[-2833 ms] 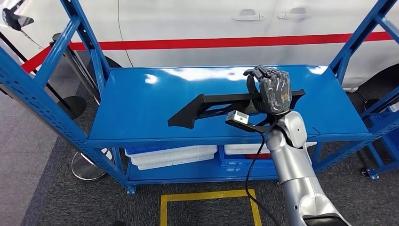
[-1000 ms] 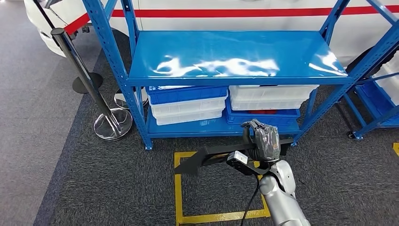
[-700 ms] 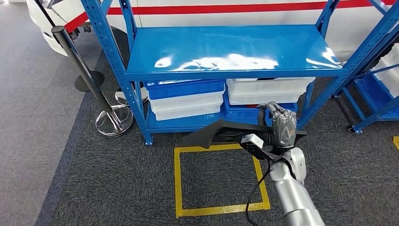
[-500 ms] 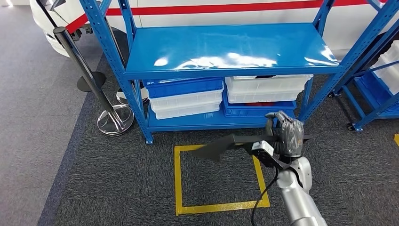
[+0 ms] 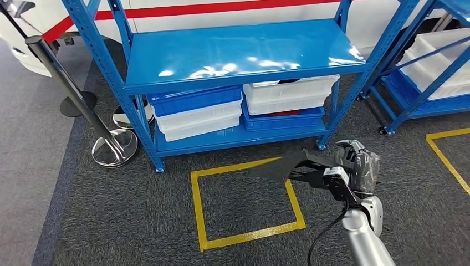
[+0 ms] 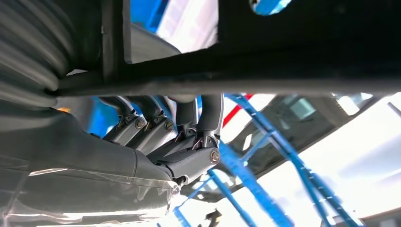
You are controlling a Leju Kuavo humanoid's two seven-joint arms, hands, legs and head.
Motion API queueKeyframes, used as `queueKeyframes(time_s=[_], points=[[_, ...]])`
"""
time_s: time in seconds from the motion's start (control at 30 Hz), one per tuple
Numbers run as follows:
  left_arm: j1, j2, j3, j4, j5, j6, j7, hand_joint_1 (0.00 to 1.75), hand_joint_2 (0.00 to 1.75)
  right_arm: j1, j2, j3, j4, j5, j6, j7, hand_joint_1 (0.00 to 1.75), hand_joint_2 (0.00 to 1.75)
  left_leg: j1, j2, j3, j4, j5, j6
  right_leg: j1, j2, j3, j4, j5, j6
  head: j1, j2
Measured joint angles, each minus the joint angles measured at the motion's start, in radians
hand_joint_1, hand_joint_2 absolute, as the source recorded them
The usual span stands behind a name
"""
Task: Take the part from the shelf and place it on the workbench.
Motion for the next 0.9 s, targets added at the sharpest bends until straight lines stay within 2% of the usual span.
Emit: queueKeyframes(time_s=[0.03, 0.07, 0.13, 0.17, 0.2, 0.27, 0.3, 0.33, 0.4, 0.47, 0.5, 0.53, 0.57, 0.6, 0.67, 0.7, 0.73, 0.8, 0.83, 0.9], points=[[0.001, -0.001, -0.002, 0.000, 0.000, -0.001, -0.001, 0.00, 1.75, 0.003, -0.005, 0.001, 0.002, -0.002, 0.000, 0.002, 1.75, 1.75, 0.001, 0.010, -0.001, 0.001, 0.000, -0.002, -0.004, -0.004, 0.010, -0.011, 0.015, 0.004, 0.000, 0.000], [0.001, -0.002, -0.004, 0.000, -0.002, -0.002, -0.001, 0.00, 1.75, 0.007, -0.008, 0.002, 0.002, -0.003, 0.000, 0.003, 1.75, 1.75, 0.003, 0.019, -0.001, 0.004, -0.001, -0.004, -0.008, -0.011, 0.039, -0.061, 0.045, 0.007, 0.000, 0.000], [0.001, -0.003, -0.006, 0.000, -0.004, -0.005, -0.002, 0.00, 1.75, 0.015, -0.012, 0.002, 0.001, -0.003, 0.000, 0.004, 1.75, 1.75, 0.003, 0.034, -0.002, 0.010, -0.004, -0.016, -0.007, -0.047, 0.111, -0.195, 0.095, 0.009, 0.000, 0.000], [0.001, -0.003, -0.008, 0.000, -0.006, -0.006, -0.002, 0.00, 1.75, 0.018, -0.013, 0.003, -0.001, -0.003, 0.000, 0.003, 1.75, 1.75, 0.001, 0.042, -0.002, 0.013, -0.006, -0.024, -0.004, -0.059, 0.131, -0.238, 0.106, 0.003, 0.000, 0.000], [0.001, -0.003, -0.009, 0.001, -0.007, -0.006, -0.003, 0.00, 1.75, 0.022, -0.013, 0.003, -0.002, -0.003, 0.000, 0.003, 1.75, 1.75, -0.001, 0.049, -0.003, 0.014, -0.006, -0.031, 0.001, -0.066, 0.138, -0.258, 0.107, -0.004, 0.000, 0.000], [0.002, -0.002, -0.010, 0.001, -0.008, -0.007, -0.003, 0.00, 1.75, 0.031, -0.013, 0.003, -0.004, -0.003, 0.000, 0.002, 1.75, 1.75, -0.003, 0.065, -0.002, 0.014, -0.006, -0.045, 0.006, -0.050, 0.130, -0.258, 0.109, -0.024, 0.000, 0.000], [0.001, -0.002, -0.010, 0.001, -0.008, -0.008, -0.003, 0.00, 1.75, 0.036, -0.014, 0.003, -0.005, -0.003, 0.000, 0.001, 1.75, 1.75, -0.001, 0.064, -0.002, 0.017, -0.011, -0.052, 0.006, -0.041, 0.128, -0.259, 0.111, -0.032, 0.000, 0.000], [0.001, -0.002, -0.011, 0.001, -0.009, -0.009, -0.003, 0.00, 1.75, 0.040, -0.015, 0.004, -0.007, -0.003, 0.000, 0.001, 1.75, 1.75, 0.002, 0.053, -0.006, 0.030, -0.024, -0.057, 0.006, -0.032, 0.127, -0.260, 0.114, -0.040, 0.000, 0.000], [0.002, -0.002, -0.012, 0.001, -0.010, -0.014, -0.002, 0.00, 1.75, 0.046, -0.015, 0.004, -0.014, 0.000, 0.000, 0.004, 1.75, 1.75, 0.004, 0.010, -0.040, 0.117, -0.085, -0.060, 0.007, -0.015, 0.124, -0.262, 0.120, -0.056, 0.000, 0.000], [0.003, -0.002, -0.012, 0.001, -0.009, -0.019, -0.003, 0.00, 1.75, 0.054, -0.015, 0.004, -0.022, 0.003, 0.000, 0.008, 1.75, 1.75, -0.001, -0.016, -0.098, 0.256, -0.153, -0.052, 0.015, 0.004, 0.119, -0.261, 0.124, -0.066, 0.000, 0.000], [0.003, -0.002, -0.012, 0.001, -0.008, -0.020, -0.003, 0.00, 1.75, 0.059, -0.015, 0.004, -0.024, 0.004, 0.000, 0.010, 1.75, 1.75, -0.003, -0.019, -0.117, 0.303, -0.167, -0.048, 0.020, 0.015, 0.117, -0.260, 0.125, -0.069, 0.000, 0.000], [0.001, -0.002, -0.012, 0.001, -0.008, -0.021, -0.003, 0.00, 1.75, 0.064, -0.015, 0.004, -0.027, 0.004, 0.000, 0.011, 1.75, 1.75, -0.006, -0.021, -0.117, 0.312, -0.160, -0.042, 0.024, 0.027, 0.115, -0.259, 0.127, -0.071, 0.000, 0.000], [0.001, -0.002, -0.013, 0.001, -0.008, -0.021, -0.002, 0.00, 1.75, 0.068, -0.014, 0.004, -0.029, 0.004, 0.000, 0.012, 1.75, 1.75, -0.010, -0.025, -0.099, 0.281, -0.135, -0.033, 0.028, 0.041, 0.115, -0.259, 0.128, -0.072, 0.000, 0.000], [0.002, -0.001, -0.013, 0.001, -0.008, -0.021, -0.001, 0.00, 1.75, 0.072, -0.014, 0.004, -0.033, 0.004, 0.000, 0.013, 1.75, 1.75, -0.013, -0.036, -0.067, 0.218, -0.099, -0.023, 0.032, 0.055, 0.115, -0.258, 0.129, -0.072, 0.000, 0.000], [0.007, 0.001, -0.013, 0.003, -0.008, -0.021, 0.000, 0.00, 1.75, 0.074, -0.013, 0.004, -0.039, 0.004, 0.000, 0.013, 1.75, 1.75, -0.017, -0.087, -0.006, 0.088, -0.047, 0.000, 0.034, 0.080, 0.111, -0.254, 0.133, -0.068, 0.000, 0.000], [0.008, 0.002, -0.014, 0.003, -0.009, -0.021, 0.001, 0.00, 1.75, 0.074, -0.013, 0.004, -0.040, 0.004, 0.000, 0.013, 1.75, 1.75, -0.019, -0.106, 0.011, 0.050, -0.037, 0.005, 0.031, 0.090, 0.106, -0.253, 0.137, -0.063, 0.000, 0.000], [0.009, 0.003, -0.014, 0.004, -0.009, -0.021, 0.001, 0.00, 1.75, 0.075, -0.012, 0.004, -0.041, 0.004, 0.000, 0.013, 1.75, 1.75, -0.020, -0.115, 0.015, 0.034, -0.037, 0.007, 0.026, 0.100, 0.100, -0.252, 0.141, -0.056, 0.000, 0.000], [0.009, 0.001, -0.015, 0.004, -0.009, -0.021, 0.001, 0.00, 1.75, 0.080, -0.013, 0.004, -0.045, 0.004, -0.001, 0.013, 1.75, 1.75, -0.021, -0.096, 0.018, 0.022, -0.029, 0.005, 0.020, 0.115, 0.091, -0.253, 0.148, -0.043, -0.001, 0.000], [0.009, 0.000, -0.016, 0.004, -0.009, -0.021, 0.001, 0.00, 1.75, 0.083, -0.013, 0.004, -0.047, 0.004, -0.001, 0.013, 1.75, 1.75, -0.019, -0.083, 0.021, 0.014, -0.024, 0.007, 0.021, 0.103, 0.087, -0.246, 0.144, -0.038, -0.001, 0.000], [0.008, -0.003, -0.016, 0.004, -0.009, -0.022, 0.000, 0.00, 1.75, 0.083, -0.014, 0.004, -0.052, 0.004, -0.001, 0.013, 1.75, 1.75, -0.014, -0.055, 0.024, 0.000, -0.014, 0.011, 0.022, 0.049, 0.057, -0.184, 0.103, -0.027, 0.000, 0.000]])
